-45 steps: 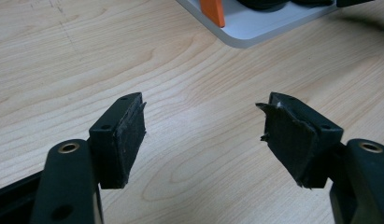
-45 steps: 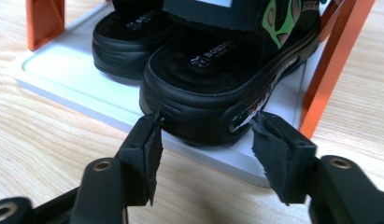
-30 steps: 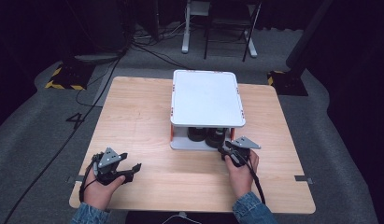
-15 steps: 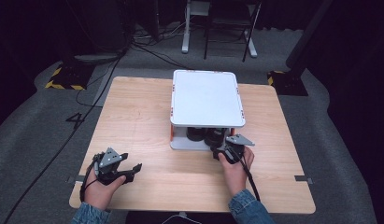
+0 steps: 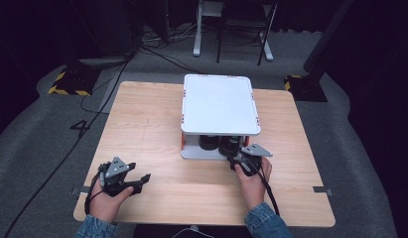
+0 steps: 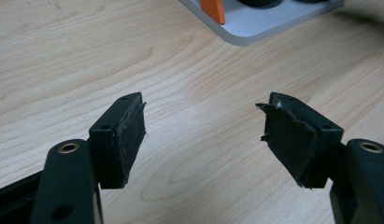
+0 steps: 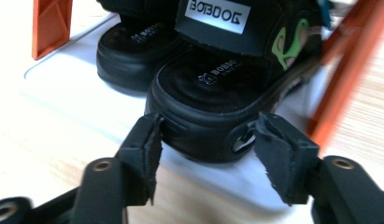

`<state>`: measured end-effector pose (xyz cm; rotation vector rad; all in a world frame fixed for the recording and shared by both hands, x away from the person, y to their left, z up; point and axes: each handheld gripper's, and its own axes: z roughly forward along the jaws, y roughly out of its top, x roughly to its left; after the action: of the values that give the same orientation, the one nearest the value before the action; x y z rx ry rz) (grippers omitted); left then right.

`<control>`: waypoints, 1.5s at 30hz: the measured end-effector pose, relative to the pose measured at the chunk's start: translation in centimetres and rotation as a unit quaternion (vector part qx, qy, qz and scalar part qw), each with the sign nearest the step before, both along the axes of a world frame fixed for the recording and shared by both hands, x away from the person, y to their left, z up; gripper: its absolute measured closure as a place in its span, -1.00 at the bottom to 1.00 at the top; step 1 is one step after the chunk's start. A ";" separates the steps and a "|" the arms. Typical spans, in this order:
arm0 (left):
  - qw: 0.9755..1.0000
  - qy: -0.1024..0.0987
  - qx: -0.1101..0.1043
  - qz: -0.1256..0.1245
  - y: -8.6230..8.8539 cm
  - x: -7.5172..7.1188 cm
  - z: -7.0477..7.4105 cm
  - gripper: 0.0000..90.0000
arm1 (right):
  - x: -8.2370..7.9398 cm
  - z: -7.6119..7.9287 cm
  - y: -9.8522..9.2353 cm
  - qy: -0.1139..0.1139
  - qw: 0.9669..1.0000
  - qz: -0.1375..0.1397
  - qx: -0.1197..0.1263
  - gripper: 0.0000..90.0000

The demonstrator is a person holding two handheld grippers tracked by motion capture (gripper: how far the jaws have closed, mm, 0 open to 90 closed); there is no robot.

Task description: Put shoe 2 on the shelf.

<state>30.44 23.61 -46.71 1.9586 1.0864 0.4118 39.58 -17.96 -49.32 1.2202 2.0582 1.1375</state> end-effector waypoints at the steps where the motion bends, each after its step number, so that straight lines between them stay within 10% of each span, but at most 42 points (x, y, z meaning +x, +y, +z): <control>1: 1.000 0.000 0.000 0.000 0.0 0.0 0.0 -0.34 | 0.0 0.0 0.0 0.000 1.000 0.000 0.000 -0.11; 7: 1.000 -0.002 -0.001 0.002 0.1 0.1 0.0 -0.34 | 2.5 -0.3 0.4 0.018 0.999 0.033 0.016 -0.42; 20: 1.000 -0.001 0.002 -0.001 -0.1 0.1 0.0 -0.34 | 3.7 -0.6 1.0 0.002 0.997 0.073 -0.014 -0.42; 25: 1.000 -0.001 -0.002 -0.001 0.0 0.0 0.1 -0.34 | 4.6 -0.6 1.8 -0.012 0.991 0.120 -0.049 -0.27; 34: 1.000 0.000 -0.002 0.002 0.1 0.0 0.0 -0.34 | 0.7 1.0 3.0 -0.061 0.990 0.128 0.005 0.29; 38: 1.000 -0.004 -0.002 0.001 0.0 -0.1 0.3 -0.34 | 1.2 -0.7 5.2 -0.009 0.984 0.176 0.022 0.36; 45: 1.000 0.000 0.000 0.002 0.3 0.0 -0.1 -0.34 | 2.2 -0.5 4.0 -0.004 0.992 0.123 0.014 0.54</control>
<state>30.47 23.95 -46.76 1.9559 1.0900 0.4142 41.76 -13.97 -49.81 0.9915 2.2409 1.2819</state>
